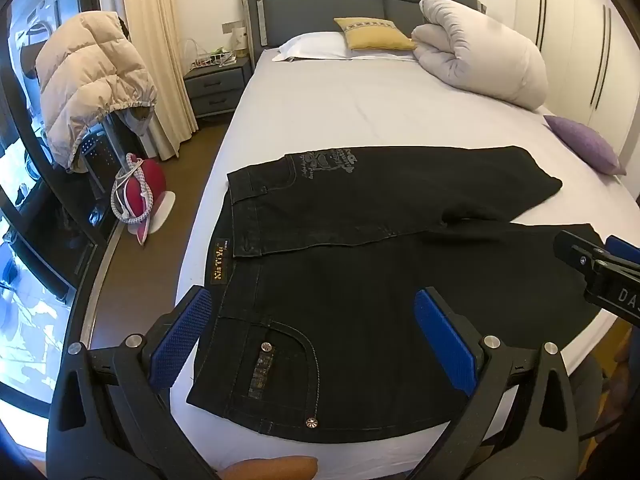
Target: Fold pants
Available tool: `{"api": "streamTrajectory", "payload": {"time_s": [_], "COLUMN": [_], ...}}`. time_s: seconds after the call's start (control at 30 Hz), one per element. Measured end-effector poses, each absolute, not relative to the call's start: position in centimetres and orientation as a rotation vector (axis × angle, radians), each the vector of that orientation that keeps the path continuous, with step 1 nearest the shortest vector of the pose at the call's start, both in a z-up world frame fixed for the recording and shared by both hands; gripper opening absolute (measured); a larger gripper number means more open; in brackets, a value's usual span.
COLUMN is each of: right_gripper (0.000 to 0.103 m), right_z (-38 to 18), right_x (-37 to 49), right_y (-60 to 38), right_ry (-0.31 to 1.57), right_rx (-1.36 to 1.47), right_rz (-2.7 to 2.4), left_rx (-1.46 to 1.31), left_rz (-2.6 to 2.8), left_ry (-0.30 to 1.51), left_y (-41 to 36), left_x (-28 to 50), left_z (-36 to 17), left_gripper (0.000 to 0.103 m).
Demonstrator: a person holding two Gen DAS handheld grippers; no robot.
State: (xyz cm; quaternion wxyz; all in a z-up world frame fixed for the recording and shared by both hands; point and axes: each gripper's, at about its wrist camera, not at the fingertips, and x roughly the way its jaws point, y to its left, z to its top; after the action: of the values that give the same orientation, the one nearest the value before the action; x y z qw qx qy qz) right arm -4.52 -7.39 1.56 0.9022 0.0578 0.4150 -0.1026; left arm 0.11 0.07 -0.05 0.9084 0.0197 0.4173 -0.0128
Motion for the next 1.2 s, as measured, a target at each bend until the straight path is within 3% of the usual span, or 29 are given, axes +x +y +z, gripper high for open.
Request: {"api": "streamTrajectory", "payload": {"time_s": [1.2], "right_gripper": [0.103], "right_z": [0.4], "right_x": [-4.4], "right_y": [-6.6], "right_ry": [0.895], "right_rx": [0.091], "right_rz": [-0.207], "left_rx": [0.051], "left_rz": [-0.027], "left_ry": [0.845], "left_y": [0.7], "left_x": [0.2], "left_z": [0.5], "left_gripper": [0.103]}}
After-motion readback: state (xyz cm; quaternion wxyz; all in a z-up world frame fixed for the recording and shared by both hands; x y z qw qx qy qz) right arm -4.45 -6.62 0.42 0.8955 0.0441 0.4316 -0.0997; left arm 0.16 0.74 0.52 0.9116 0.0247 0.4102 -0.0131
